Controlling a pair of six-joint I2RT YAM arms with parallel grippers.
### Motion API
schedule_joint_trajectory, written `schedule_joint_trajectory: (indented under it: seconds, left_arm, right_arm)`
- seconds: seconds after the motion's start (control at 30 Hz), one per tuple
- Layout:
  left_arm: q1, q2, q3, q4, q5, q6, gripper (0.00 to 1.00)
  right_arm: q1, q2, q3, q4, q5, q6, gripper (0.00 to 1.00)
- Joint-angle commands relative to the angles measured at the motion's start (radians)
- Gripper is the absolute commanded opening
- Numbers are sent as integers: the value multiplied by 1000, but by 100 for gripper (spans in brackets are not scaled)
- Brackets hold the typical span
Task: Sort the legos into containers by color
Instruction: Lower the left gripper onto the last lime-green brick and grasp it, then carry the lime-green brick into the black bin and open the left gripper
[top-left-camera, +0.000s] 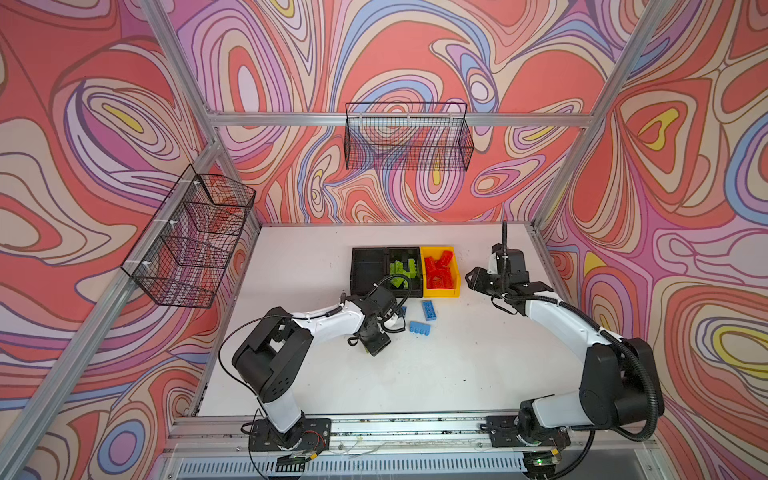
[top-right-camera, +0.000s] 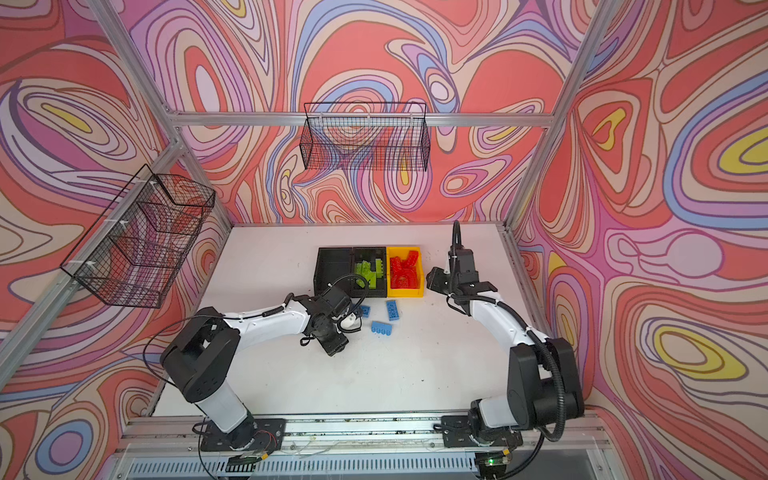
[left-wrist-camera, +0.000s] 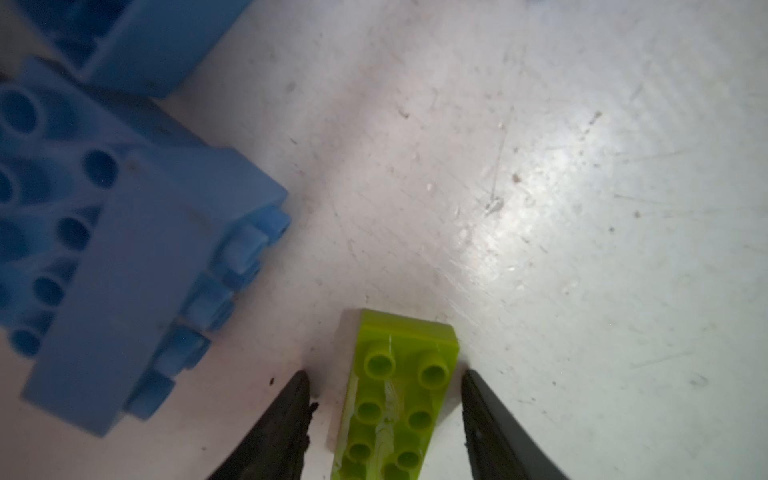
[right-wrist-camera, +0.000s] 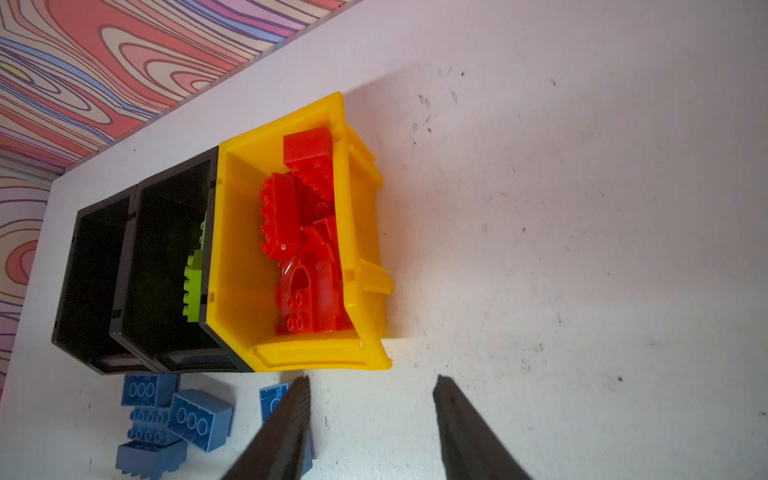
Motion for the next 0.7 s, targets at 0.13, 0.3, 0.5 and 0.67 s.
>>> schedule_joint_trajectory:
  seconds: [0.13,0.3,0.5,0.67]
  left_arm:
    - [-4,13,7,-73,-15,37,38]
    - [-4,4,39,-96,-13,19,31]
    - [-2,-42,149,-132,-6,-21,30]
    - [5,-33,351,-134,-9,-43,30]
  right_arm:
    - [-7,0,-1,-2,11,4,51]
    - [-6,-9,-8,-4,16,5,51]
    - [-7,-17,-13,-7,20,1,51]
    - [-7,-19,-18,-3,22,-9,52]
